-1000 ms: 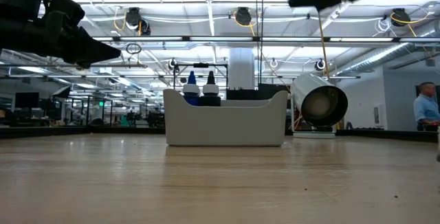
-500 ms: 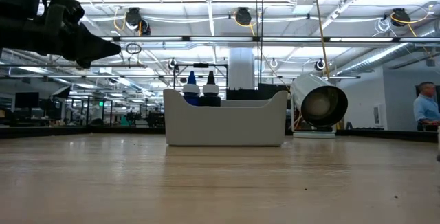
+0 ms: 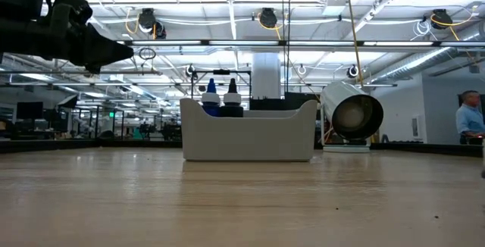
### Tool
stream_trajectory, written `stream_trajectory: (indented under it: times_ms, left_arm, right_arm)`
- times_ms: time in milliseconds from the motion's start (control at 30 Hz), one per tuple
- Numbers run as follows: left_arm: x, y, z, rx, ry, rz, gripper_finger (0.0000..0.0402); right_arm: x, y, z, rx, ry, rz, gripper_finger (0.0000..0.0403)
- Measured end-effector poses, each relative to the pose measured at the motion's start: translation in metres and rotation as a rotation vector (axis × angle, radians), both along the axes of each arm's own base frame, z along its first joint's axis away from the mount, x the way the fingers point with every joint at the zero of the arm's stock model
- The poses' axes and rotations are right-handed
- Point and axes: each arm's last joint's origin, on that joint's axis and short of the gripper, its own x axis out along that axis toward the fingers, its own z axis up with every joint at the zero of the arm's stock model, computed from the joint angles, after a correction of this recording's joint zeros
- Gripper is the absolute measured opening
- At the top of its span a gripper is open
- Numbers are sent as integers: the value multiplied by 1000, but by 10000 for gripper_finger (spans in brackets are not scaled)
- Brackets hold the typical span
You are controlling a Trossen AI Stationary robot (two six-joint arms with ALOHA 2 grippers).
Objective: Pick & Place food coloring
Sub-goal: Put the small blue food coloring bottle into the gray bin
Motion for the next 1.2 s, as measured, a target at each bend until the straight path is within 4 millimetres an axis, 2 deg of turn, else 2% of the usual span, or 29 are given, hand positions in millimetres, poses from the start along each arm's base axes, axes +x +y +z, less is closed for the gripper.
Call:
stream_trajectory:
  times_ms: [167, 333, 600, 900, 1200]
  left_arm:
    - [0, 0, 0, -6, -2, -1, 42]
    - [0, 0, 0, 3, 1, -1, 42]
    - [0, 0, 0, 0, 2, -1, 42]
    - [0, 0, 0, -1, 2, -1, 42]
    - [0, 0, 0, 0, 2, -1, 42]
  right_arm:
    - [1, 12, -20, 66, 81, 14, 190]
    - [0, 21, -30, 88, 91, 18, 213]
    - [-6, 26, -55, 127, 22, 74, 210]
    - [-14, 18, -87, 134, 4, 77, 208]
    - [-15, 18, -93, 156, -29, 85, 208]
